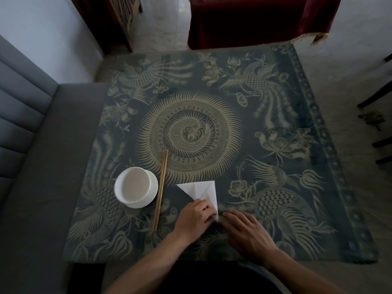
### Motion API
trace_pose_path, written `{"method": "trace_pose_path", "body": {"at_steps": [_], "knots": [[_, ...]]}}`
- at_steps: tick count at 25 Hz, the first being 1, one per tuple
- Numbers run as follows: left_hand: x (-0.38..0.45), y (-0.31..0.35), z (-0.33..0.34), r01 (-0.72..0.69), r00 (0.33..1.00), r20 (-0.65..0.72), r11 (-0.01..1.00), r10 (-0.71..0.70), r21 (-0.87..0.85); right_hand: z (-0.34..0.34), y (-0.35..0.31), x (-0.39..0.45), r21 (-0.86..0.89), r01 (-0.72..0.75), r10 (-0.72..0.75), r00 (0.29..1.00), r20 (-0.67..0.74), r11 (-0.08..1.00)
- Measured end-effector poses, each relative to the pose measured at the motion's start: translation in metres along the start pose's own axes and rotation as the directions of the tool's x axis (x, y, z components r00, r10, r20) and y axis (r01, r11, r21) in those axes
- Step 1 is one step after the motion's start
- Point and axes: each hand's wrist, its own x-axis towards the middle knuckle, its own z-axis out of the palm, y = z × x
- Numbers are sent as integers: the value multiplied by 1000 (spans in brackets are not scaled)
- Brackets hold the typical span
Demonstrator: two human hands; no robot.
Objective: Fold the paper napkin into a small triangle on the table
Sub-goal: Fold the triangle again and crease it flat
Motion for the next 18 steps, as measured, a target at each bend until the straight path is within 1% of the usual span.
{"method": "trace_pose_path", "body": {"at_steps": [5,8,10,12,14,16,18], "knots": [[0,-3,-5,-46,998,47,999,45,21,-6,3,6,27,2,-1,1000,-23,1000],[0,-10,-12,-8,1000,9,1000,8,-1,-13,5,17,72,-60,65,996,-65,996],[1,-17,-17,23,999,-39,999,-21,49,-16,4,29,66,-111,115,991,-62,992],[2,-21,-20,69,996,-64,992,-62,107,-15,0,45,-5,-150,150,988,-41,989],[2,-22,-20,92,995,-51,986,-86,137,-10,-7,62,-61,-213,214,977,0,975],[1,-22,-17,91,996,10,984,-93,155,-5,-12,77,-75,-261,266,963,55,962],[1,-24,-14,93,991,78,974,-111,205,-1,-12,88,-85,-263,272,955,116,961]]}}
